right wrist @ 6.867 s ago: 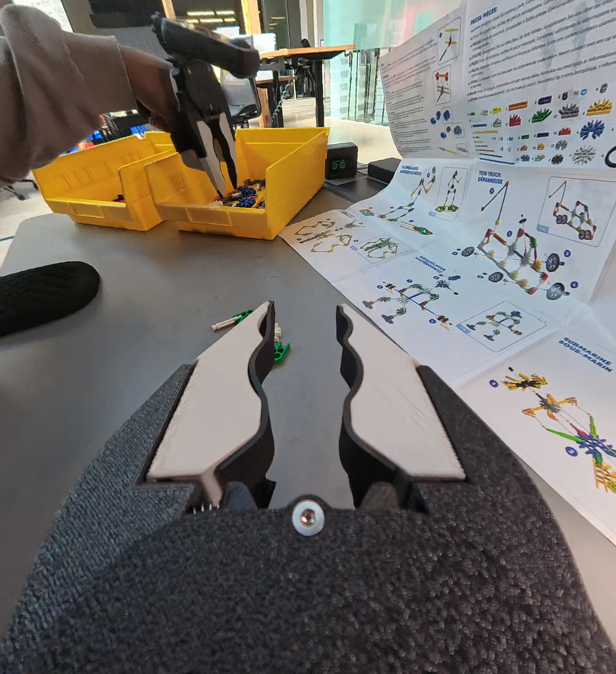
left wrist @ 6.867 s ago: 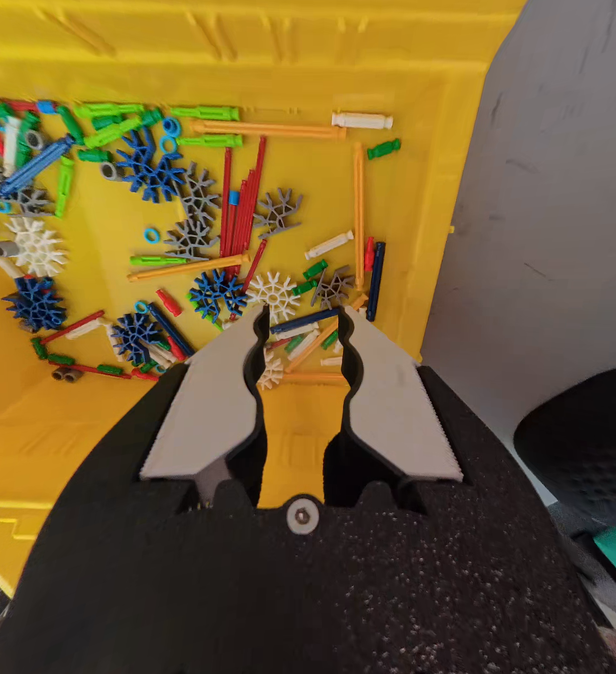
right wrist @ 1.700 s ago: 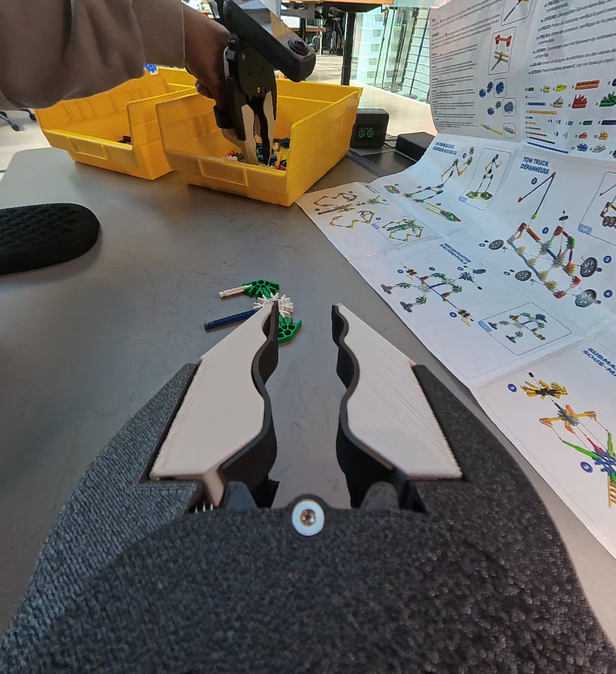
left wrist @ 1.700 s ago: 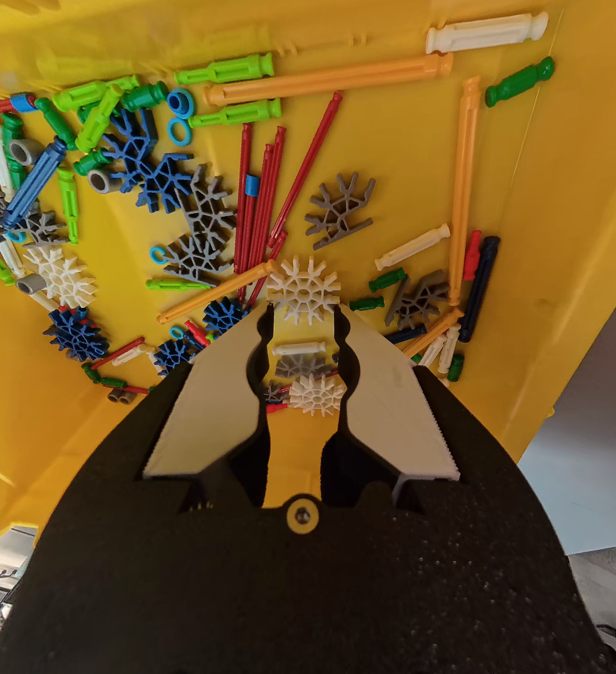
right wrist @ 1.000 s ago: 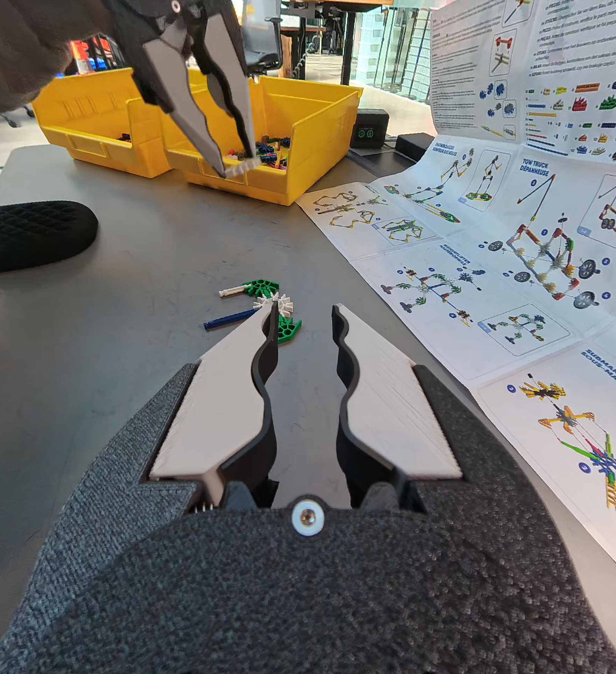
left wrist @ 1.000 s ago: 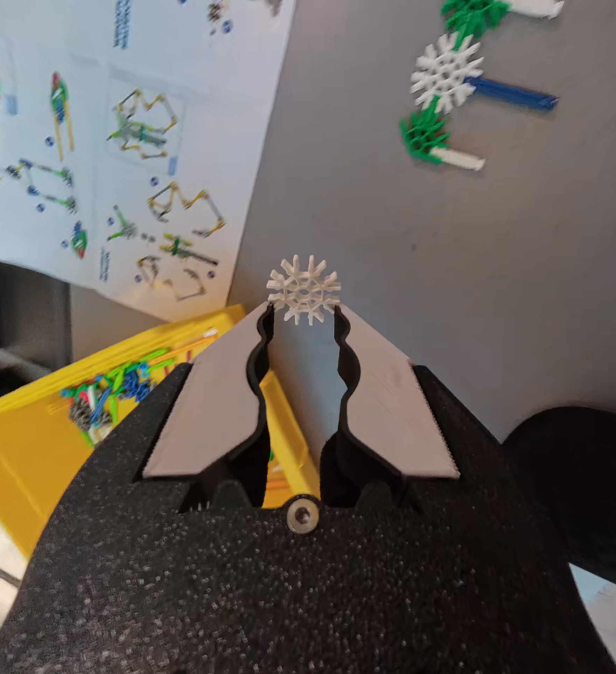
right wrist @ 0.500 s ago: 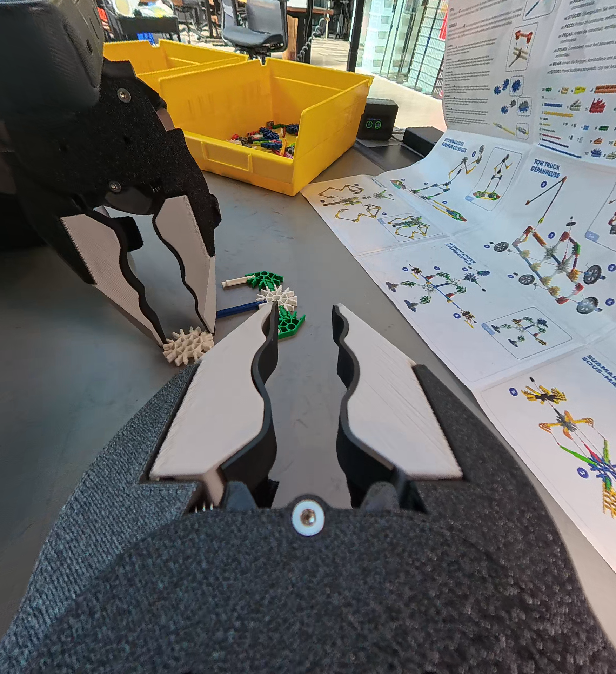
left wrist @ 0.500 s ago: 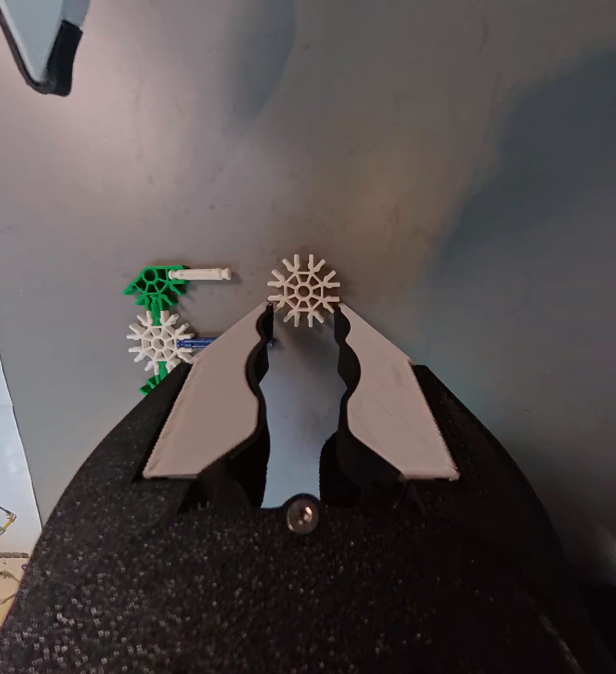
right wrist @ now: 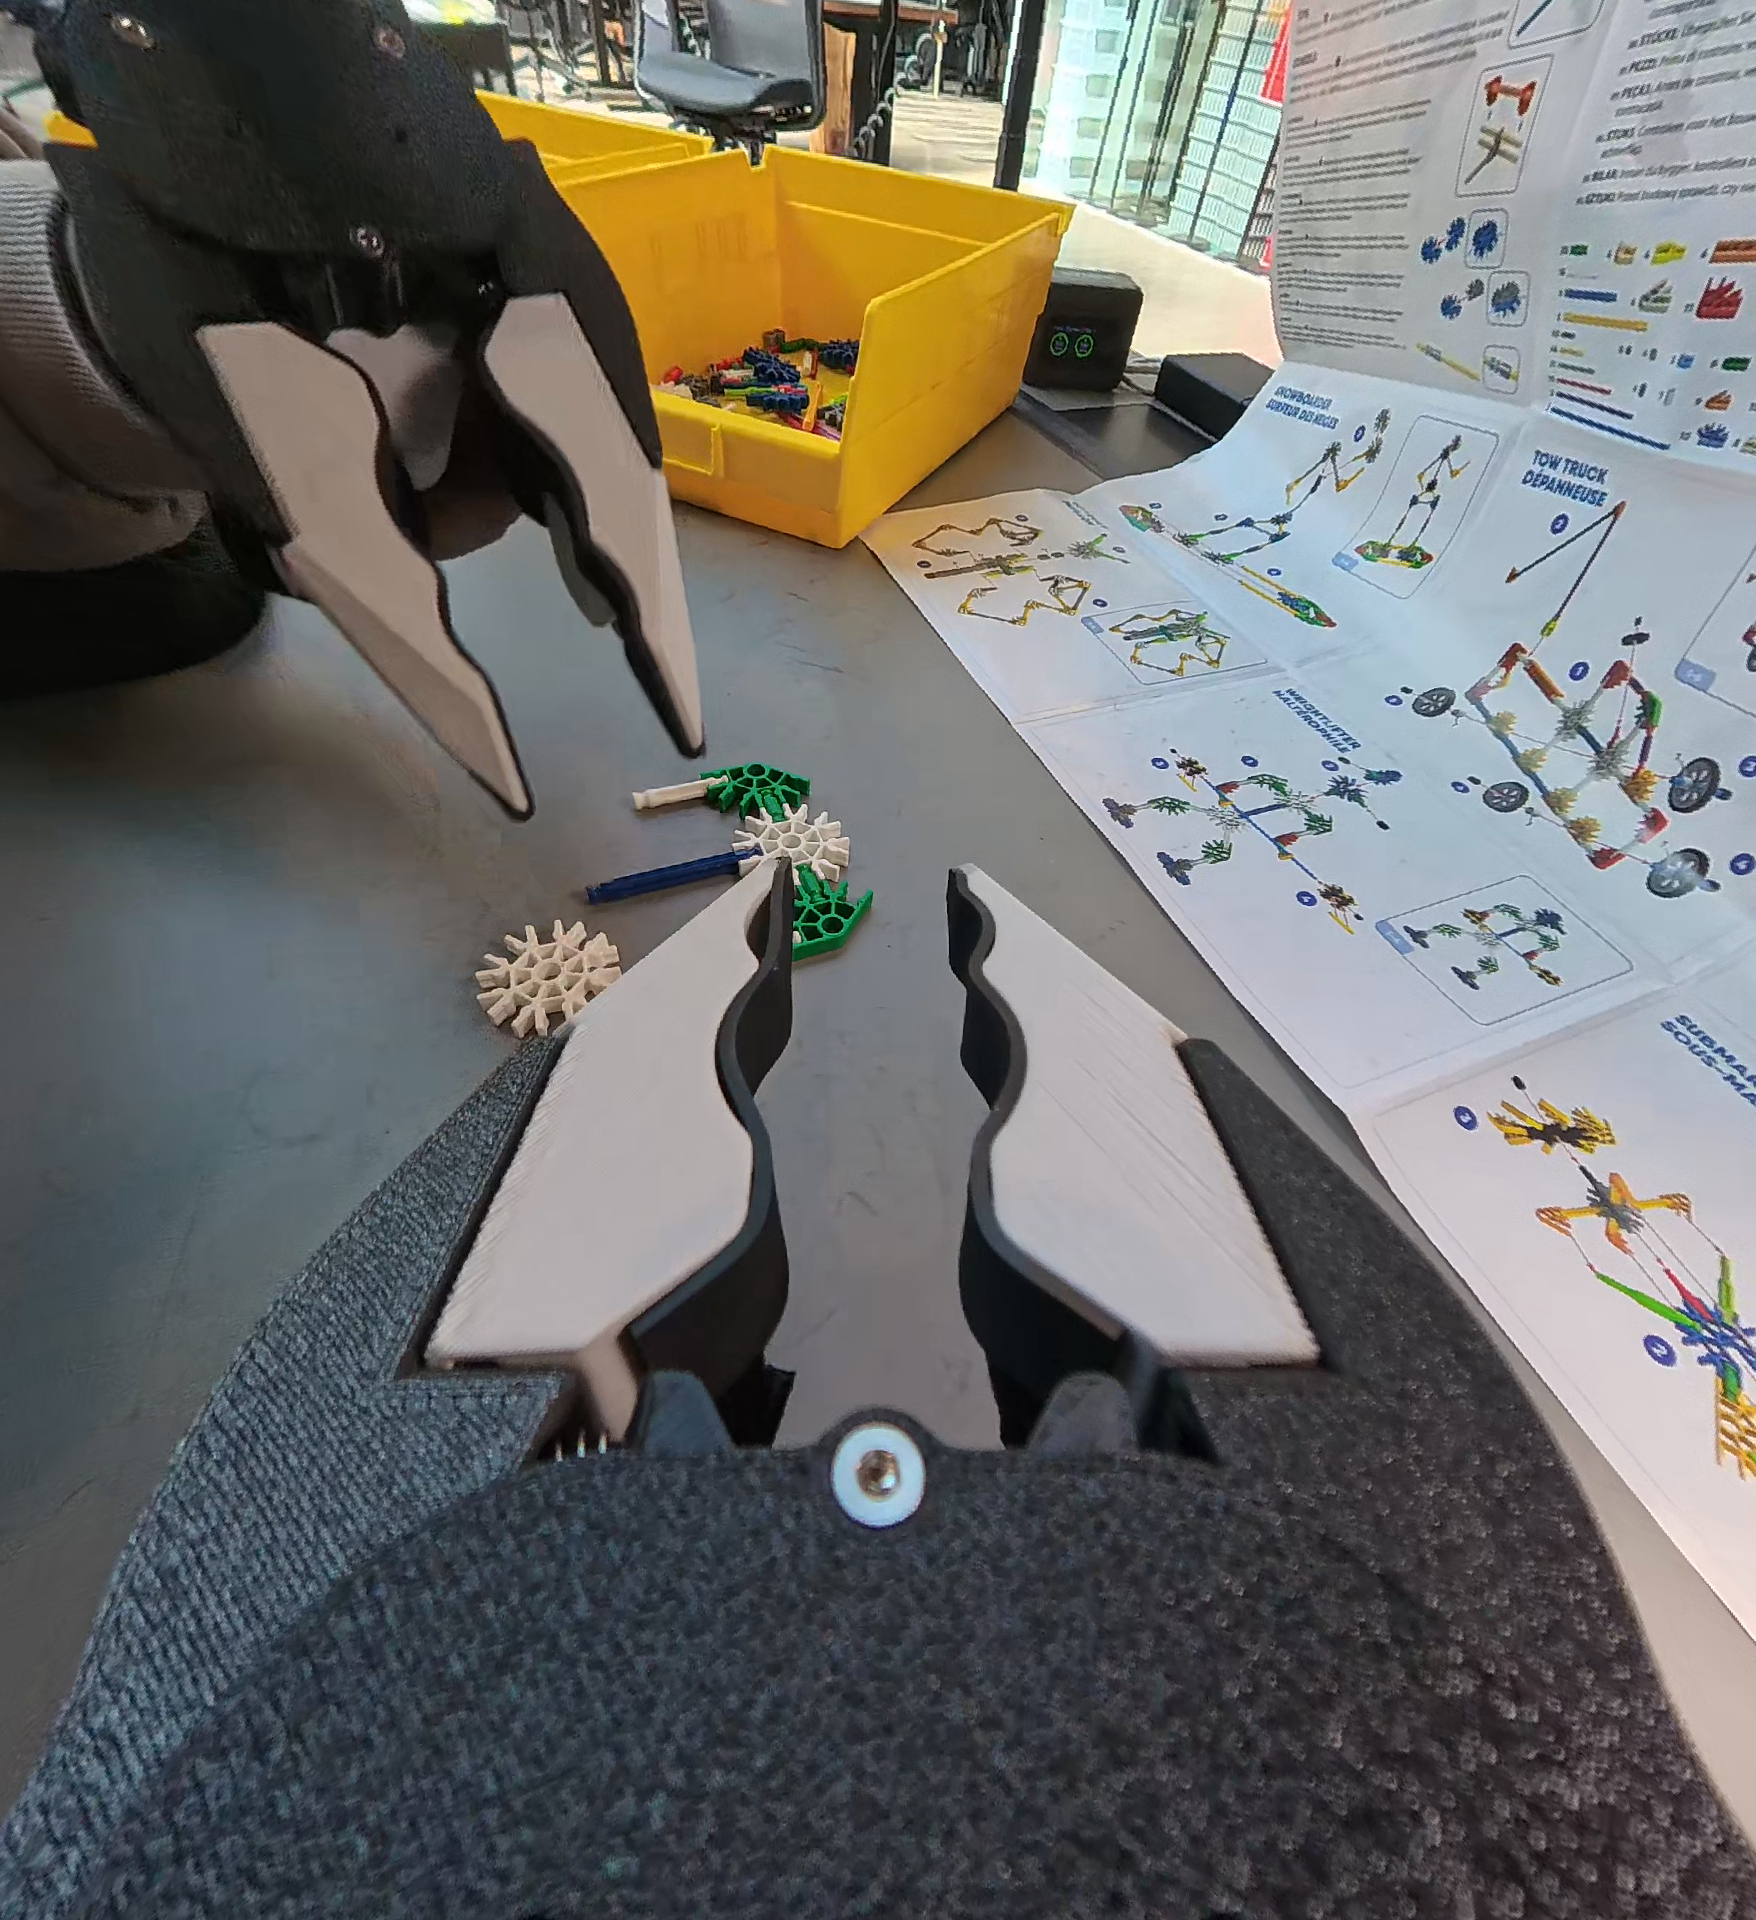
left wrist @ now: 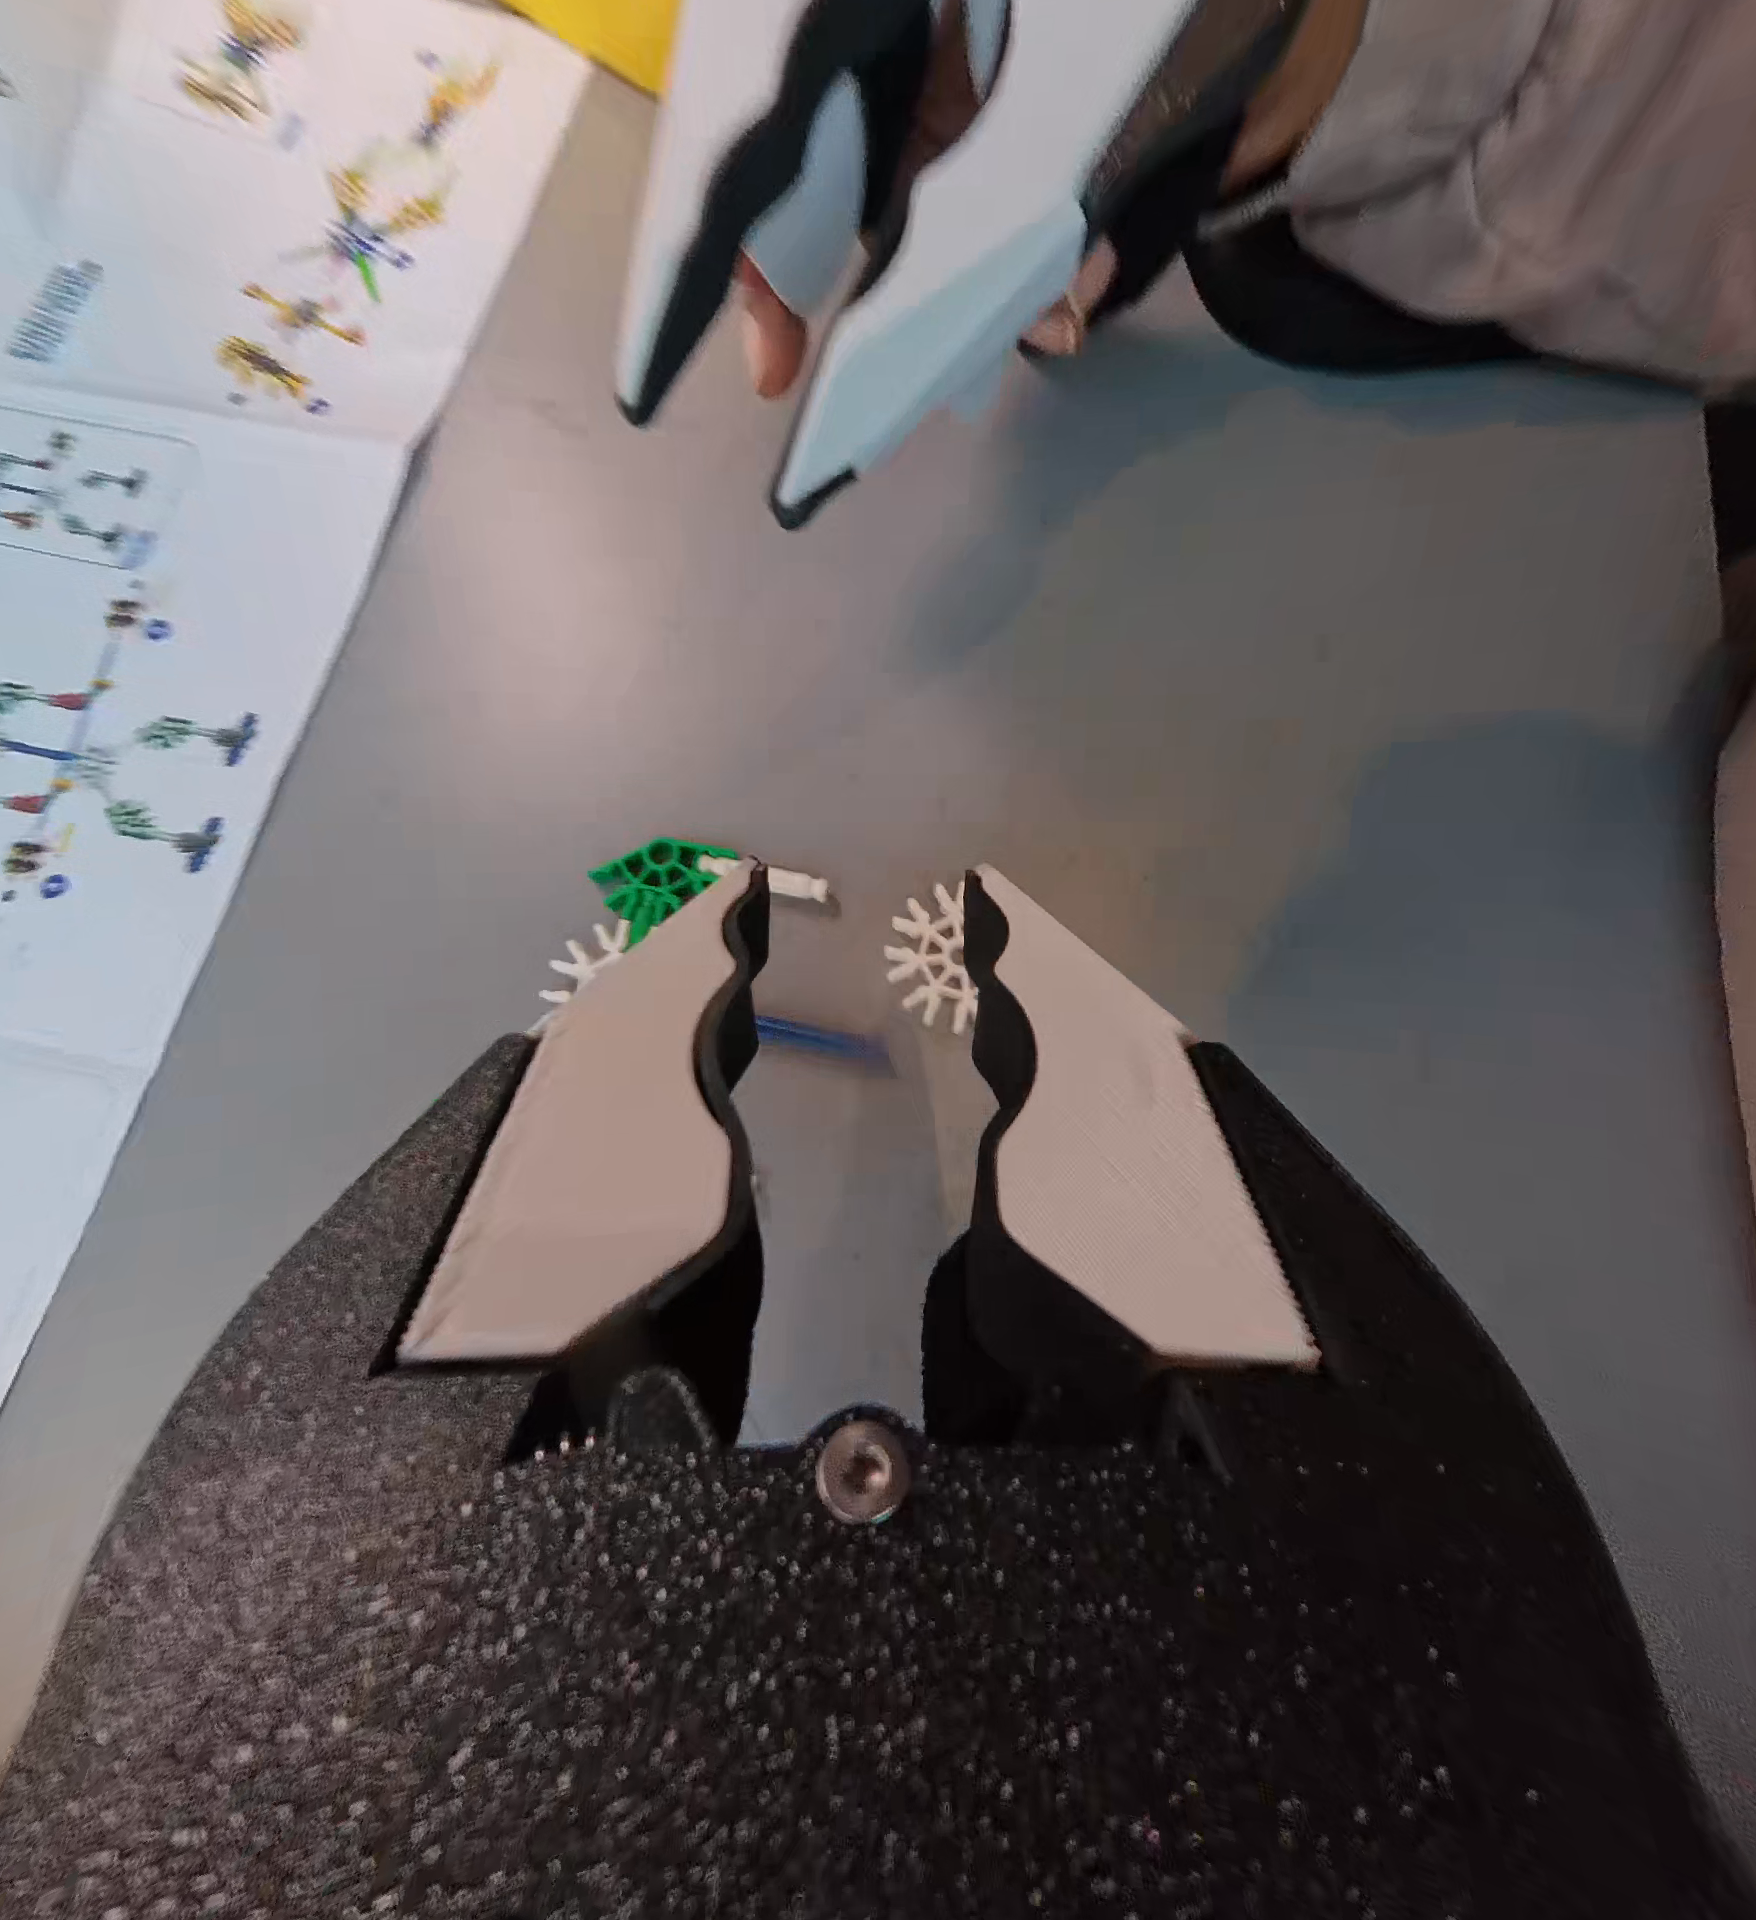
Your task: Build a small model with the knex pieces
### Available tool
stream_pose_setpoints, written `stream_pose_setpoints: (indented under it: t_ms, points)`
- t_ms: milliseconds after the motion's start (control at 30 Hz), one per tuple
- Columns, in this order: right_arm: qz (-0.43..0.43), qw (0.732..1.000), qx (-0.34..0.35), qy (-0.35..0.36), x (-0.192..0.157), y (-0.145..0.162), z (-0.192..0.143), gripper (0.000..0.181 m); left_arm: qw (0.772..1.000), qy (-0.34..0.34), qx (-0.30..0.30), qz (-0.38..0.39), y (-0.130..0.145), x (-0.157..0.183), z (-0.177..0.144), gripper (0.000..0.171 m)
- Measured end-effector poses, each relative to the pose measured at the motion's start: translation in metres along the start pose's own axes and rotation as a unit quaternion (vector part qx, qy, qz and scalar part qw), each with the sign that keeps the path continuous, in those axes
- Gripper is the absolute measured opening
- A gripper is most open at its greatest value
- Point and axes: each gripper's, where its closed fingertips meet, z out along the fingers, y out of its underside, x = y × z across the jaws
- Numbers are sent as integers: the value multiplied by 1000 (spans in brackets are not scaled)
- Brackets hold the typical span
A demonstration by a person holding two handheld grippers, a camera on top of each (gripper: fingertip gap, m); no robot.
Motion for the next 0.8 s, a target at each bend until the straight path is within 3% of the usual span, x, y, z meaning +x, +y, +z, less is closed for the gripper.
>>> stream_pose_setpoints:
  t_ms: [33,100,233,467,800]
  points:
    - [-1,1000,0,0,0,0,0,28,999,-19,25,-14,-4,-9,-6,37]
    - [-1,1000,-2,0,0,0,0,28,997,-50,49,-37,-2,-26,-14,42]
    - [1,1000,-1,0,0,0,0,28,995,-64,28,-77,31,-50,-14,52]
    - [-5,1000,-6,-3,-2,2,1,29,996,-10,-32,-80,72,-40,-2,63]
    - [-22,999,-27,-9,-8,7,6,30,997,-48,-29,-52,70,-47,7,40]
